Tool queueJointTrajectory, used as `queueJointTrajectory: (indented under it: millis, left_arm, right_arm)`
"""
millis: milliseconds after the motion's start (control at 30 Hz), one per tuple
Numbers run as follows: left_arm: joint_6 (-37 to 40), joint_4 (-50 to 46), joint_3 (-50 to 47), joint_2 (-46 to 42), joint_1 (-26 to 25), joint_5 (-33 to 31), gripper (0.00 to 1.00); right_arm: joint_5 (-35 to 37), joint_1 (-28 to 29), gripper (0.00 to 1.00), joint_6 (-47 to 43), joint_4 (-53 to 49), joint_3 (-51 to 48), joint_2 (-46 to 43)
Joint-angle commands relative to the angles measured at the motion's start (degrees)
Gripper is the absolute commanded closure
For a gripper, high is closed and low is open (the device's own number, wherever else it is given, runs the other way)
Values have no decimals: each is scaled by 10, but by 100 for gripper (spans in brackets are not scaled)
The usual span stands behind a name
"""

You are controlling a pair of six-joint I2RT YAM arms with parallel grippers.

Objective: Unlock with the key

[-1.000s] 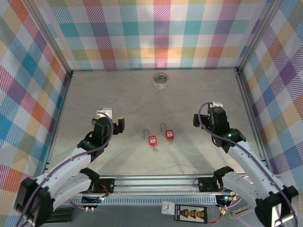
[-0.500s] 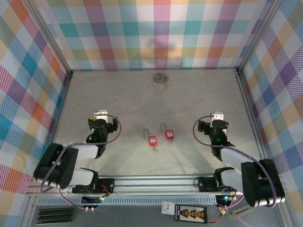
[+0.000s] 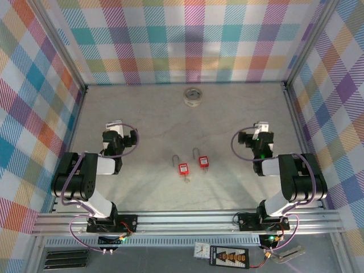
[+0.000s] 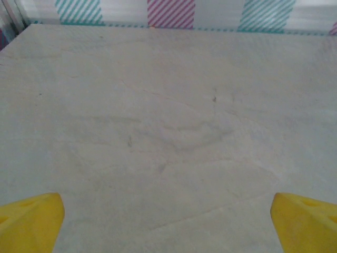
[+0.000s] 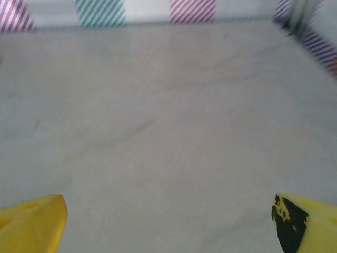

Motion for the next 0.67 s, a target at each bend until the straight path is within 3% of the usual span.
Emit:
queueJointTrajectory:
  millis: [0, 633]
  left_arm:
    - [-15, -30, -2, -4, 1, 38, 0]
    - [-14, -28, -4, -6, 0, 38, 0]
  right_arm:
    - [-40, -8, 1, 23, -14, 3, -9]
    - [-40, -7, 1, 20, -23, 6, -10]
